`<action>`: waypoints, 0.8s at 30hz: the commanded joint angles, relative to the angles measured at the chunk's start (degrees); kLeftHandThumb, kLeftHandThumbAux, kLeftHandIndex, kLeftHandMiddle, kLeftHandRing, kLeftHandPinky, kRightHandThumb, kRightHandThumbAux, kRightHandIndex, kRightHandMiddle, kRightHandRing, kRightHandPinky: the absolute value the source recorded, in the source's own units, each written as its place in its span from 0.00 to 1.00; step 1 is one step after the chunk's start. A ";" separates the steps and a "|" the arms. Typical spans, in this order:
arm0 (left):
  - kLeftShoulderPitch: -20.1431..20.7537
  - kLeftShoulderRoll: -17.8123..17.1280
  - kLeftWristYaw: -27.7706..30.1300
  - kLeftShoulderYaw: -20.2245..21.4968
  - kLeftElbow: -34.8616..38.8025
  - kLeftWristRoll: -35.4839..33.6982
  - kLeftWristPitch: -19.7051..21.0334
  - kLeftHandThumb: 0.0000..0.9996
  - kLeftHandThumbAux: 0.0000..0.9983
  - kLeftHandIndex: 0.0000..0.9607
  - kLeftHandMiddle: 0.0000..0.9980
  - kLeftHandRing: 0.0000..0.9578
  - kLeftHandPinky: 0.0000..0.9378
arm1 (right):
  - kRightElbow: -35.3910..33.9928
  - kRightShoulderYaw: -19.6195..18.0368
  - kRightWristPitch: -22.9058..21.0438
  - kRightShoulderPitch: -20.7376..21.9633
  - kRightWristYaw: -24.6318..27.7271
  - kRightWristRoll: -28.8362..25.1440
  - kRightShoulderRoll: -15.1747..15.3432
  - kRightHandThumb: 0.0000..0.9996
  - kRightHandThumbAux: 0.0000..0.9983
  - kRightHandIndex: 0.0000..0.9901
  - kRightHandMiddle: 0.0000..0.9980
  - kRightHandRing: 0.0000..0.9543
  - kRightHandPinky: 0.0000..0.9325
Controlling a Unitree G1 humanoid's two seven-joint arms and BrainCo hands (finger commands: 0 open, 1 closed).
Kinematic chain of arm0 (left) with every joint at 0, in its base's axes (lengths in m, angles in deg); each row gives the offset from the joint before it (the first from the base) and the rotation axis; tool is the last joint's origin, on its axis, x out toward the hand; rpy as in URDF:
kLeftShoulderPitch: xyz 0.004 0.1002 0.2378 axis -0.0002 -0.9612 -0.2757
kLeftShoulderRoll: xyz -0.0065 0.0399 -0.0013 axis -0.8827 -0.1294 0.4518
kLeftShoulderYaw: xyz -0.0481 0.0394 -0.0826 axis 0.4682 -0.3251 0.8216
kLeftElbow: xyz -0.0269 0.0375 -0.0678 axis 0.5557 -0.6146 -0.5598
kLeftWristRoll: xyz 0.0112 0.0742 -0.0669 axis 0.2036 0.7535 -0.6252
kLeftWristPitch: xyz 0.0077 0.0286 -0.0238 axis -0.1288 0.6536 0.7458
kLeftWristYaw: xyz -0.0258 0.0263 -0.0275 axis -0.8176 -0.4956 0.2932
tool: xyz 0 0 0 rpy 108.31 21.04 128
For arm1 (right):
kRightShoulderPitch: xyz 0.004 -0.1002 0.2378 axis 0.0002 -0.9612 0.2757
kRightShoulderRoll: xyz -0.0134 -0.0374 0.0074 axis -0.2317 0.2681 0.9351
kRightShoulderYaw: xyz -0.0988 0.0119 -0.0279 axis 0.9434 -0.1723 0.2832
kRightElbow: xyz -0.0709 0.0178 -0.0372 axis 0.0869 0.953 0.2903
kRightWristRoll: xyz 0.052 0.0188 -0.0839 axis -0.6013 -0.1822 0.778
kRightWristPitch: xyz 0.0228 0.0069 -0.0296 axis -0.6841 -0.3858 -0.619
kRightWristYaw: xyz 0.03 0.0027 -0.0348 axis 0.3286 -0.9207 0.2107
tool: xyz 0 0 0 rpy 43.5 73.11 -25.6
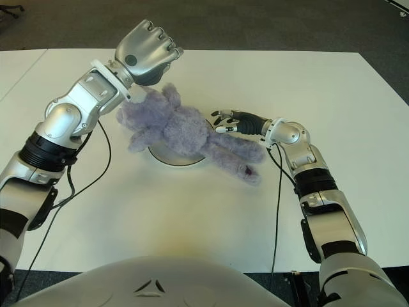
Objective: Put the doll into the plate.
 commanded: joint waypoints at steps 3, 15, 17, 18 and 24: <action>0.85 0.56 -2.63 -1.39 -2.18 1.40 1.13 0.69 0.70 0.43 0.78 0.85 0.90 | 0.09 -1.82 0.39 3.06 0.30 -1.32 -0.59 0.07 0.29 0.00 0.00 0.00 0.00; 1.40 0.96 -3.18 -2.79 -3.50 2.78 3.53 0.69 0.70 0.43 0.77 0.85 0.90 | 5.48 -2.51 1.38 7.60 1.80 -0.96 -0.11 0.09 0.26 0.00 0.00 0.00 0.00; 1.42 0.96 -2.85 -2.96 -3.46 2.96 3.85 0.69 0.70 0.43 0.77 0.85 0.90 | 11.01 -2.27 3.32 9.50 1.25 -0.25 -0.47 0.09 0.24 0.00 0.00 0.00 0.00; 1.45 0.96 -2.73 -3.04 -3.47 3.02 3.97 0.69 0.70 0.43 0.77 0.85 0.90 | 13.34 -2.16 4.21 10.27 0.98 0.06 -0.64 0.09 0.24 0.00 0.00 0.00 0.00; 1.30 1.02 -3.90 -3.21 -3.85 3.08 4.42 0.68 0.70 0.43 0.77 0.85 0.90 | 20.80 -1.51 7.30 12.89 0.17 1.38 -1.52 0.09 0.21 0.00 0.00 0.00 0.00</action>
